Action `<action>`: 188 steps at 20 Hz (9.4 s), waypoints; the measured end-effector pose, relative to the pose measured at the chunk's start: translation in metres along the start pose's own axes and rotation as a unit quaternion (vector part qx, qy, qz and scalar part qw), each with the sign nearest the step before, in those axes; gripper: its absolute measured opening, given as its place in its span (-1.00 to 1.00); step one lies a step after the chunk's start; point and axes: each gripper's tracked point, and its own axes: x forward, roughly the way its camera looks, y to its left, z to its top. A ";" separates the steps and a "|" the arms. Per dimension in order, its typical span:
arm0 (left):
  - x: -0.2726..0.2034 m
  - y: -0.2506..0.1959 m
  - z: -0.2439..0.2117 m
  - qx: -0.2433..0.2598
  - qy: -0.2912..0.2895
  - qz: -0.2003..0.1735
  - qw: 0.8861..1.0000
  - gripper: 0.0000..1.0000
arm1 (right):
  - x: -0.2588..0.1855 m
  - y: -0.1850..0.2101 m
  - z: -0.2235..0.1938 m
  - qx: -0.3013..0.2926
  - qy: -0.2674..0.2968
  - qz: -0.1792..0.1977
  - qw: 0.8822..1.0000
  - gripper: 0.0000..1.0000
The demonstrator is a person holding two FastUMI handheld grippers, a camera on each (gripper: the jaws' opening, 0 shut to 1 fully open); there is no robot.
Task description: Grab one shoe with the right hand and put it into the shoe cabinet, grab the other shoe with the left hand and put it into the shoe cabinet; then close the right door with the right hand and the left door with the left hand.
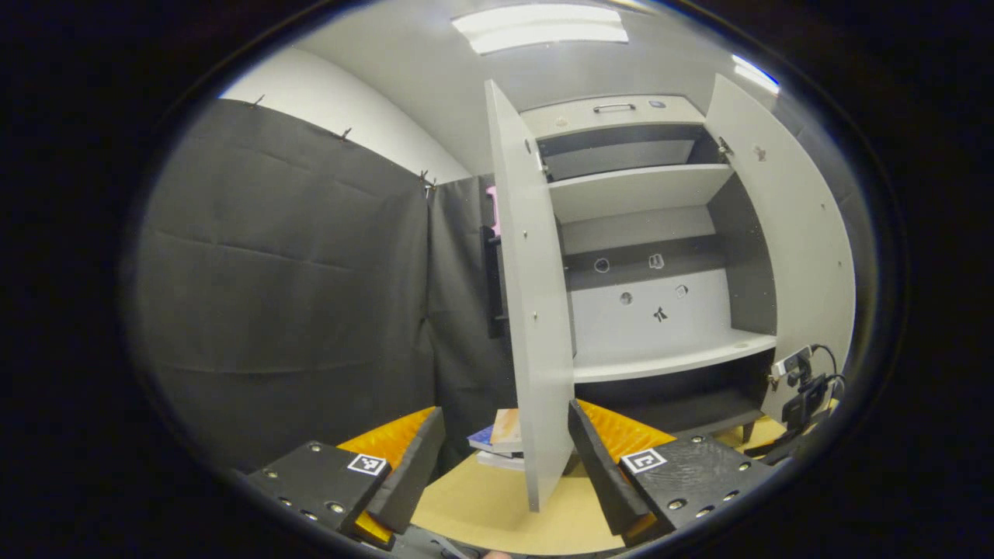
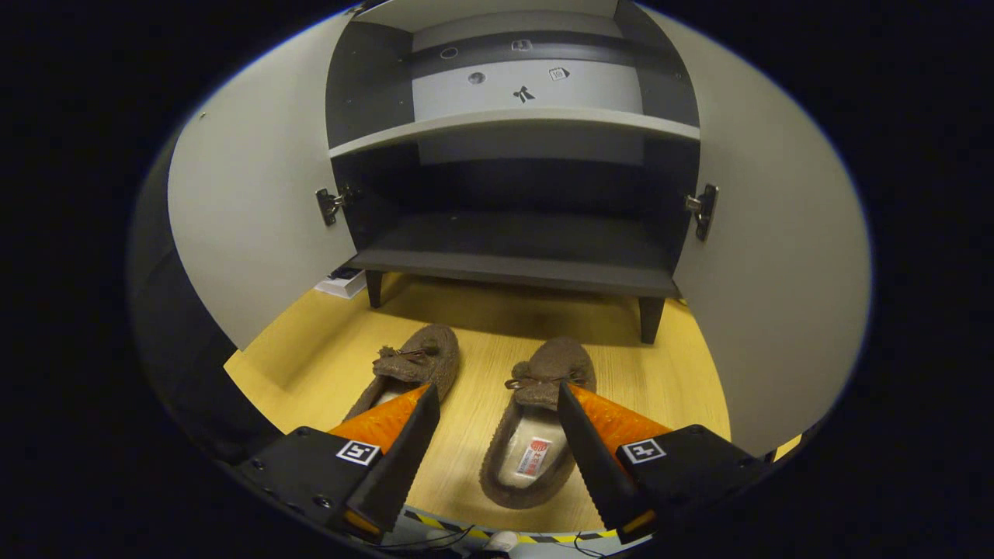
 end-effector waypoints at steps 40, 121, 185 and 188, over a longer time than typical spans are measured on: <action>-0.006 -0.012 -0.006 -0.016 0.001 -0.016 1.000 0.90 | -0.055 0.007 0.097 0.114 -0.065 0.054 0.990 -0.96; 0.033 -0.204 -0.311 -0.015 0.364 -0.276 0.889 0.87 | -0.305 -0.074 0.184 -0.034 -0.361 -0.178 0.915 0.99; 0.294 -0.231 0.059 -0.128 0.087 -0.189 0.970 -0.98 | -0.333 -0.139 0.154 0.017 -0.358 -0.200 0.912 0.99; 0.324 -0.239 0.054 -0.119 0.103 -0.180 0.971 -0.98 | -0.330 -0.146 0.151 0.022 -0.352 -0.207 0.913 0.93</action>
